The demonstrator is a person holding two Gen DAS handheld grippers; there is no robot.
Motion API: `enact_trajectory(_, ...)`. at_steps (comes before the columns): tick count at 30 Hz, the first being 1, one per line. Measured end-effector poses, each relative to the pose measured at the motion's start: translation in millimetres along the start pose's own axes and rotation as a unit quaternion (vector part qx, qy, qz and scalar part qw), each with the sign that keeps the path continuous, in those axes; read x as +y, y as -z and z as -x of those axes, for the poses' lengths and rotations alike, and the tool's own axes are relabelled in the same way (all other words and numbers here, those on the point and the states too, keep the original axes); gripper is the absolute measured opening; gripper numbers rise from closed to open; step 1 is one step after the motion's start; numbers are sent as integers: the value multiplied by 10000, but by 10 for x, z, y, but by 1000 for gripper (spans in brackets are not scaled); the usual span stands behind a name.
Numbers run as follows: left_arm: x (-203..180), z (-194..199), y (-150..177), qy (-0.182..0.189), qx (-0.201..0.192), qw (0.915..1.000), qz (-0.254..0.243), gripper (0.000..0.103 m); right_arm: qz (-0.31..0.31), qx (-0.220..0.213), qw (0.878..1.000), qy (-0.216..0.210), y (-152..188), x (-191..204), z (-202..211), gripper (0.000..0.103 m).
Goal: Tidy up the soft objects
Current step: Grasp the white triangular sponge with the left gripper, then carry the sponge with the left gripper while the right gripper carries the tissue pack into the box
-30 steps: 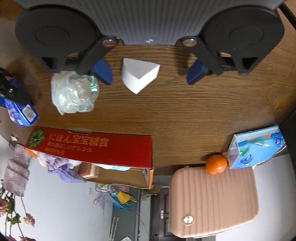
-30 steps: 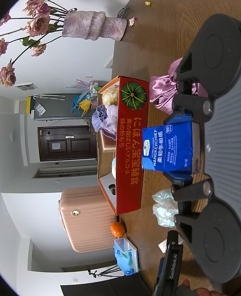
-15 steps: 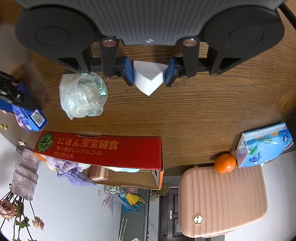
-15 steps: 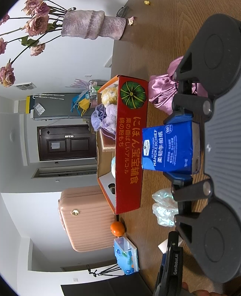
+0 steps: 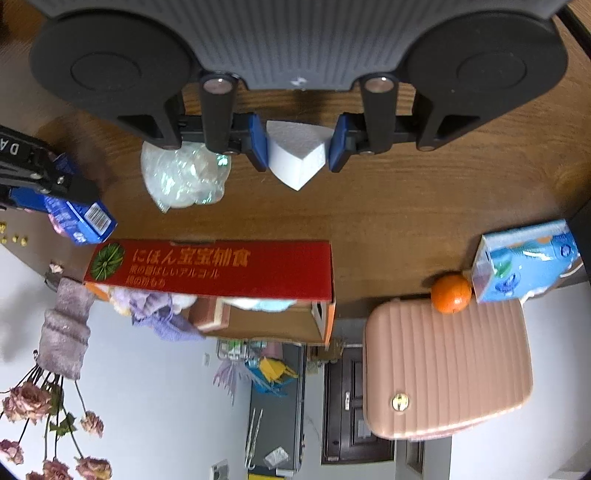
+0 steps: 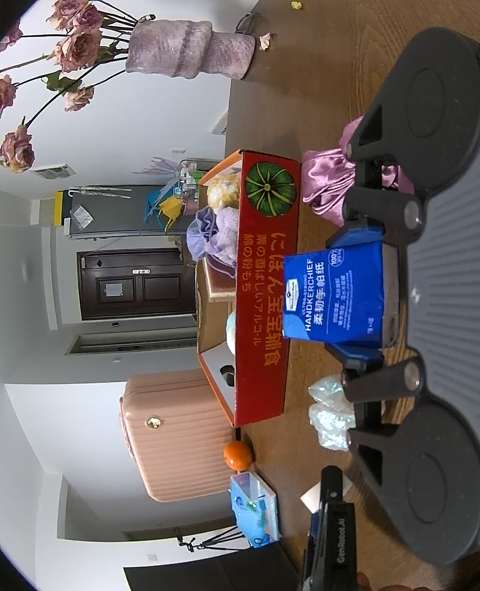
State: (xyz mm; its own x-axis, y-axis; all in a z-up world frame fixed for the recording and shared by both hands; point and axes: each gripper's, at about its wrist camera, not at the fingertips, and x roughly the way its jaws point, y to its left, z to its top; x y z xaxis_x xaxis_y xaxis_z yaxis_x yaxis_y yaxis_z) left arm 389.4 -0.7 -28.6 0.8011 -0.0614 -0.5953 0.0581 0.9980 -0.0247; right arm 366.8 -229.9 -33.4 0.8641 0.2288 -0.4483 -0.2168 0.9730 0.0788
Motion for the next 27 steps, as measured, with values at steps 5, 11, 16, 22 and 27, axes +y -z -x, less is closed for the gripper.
enact_trajectory(5,-50,93,-38,-30,-262,9996,-58,37,-35,-66,10000,-29,-44,-5,12,50)
enact_trajectory(11,-103,171,-139,43,-507,9987,71,37,-21,-232,9997,-80,-132,20,19,50)
enact_trajectory(16,-158,184,-250,68,-657,9977,180,37,-29,-326,9994,-86,-226,35,-21,50)
enact_trajectory(22,-208,165,-407,30,-849,9959,301,37,-99,-477,9988,-68,-373,60,-113,50)
enact_trajectory(27,-219,139,-558,52,-983,9941,460,37,-133,-672,9976,26,-525,76,-195,50)
